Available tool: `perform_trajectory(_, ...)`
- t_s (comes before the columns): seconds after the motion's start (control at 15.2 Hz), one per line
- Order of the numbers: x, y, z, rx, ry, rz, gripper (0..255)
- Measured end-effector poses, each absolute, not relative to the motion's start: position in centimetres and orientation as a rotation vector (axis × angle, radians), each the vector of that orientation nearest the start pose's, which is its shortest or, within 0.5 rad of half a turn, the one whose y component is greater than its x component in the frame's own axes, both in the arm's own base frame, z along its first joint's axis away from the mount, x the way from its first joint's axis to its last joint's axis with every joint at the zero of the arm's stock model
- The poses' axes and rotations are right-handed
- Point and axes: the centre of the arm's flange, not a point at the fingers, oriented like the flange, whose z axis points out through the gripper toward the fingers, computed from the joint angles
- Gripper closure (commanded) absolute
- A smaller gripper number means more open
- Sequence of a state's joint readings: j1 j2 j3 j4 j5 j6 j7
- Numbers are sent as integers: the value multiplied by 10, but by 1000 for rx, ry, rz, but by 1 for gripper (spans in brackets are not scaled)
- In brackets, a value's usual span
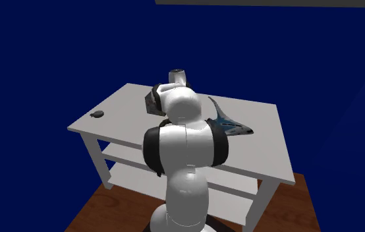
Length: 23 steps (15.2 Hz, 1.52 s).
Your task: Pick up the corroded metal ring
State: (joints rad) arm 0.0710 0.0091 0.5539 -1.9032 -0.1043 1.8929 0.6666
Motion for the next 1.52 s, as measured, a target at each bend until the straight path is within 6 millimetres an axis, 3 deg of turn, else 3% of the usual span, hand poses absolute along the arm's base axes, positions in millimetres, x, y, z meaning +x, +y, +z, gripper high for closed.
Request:
perform_trajectory(0.13, 466, 340, 478, -3230, 5, -54, 0)
perform_trajectory(0.66, 468, 345, 440, -3231, 5, -50, 0)
perform_trajectory(0.73, 468, 345, 438, -3231, 5, -50, 255)
perform_trajectory(1.52, 467, 344, 442, -3232, 5, -49, 255)
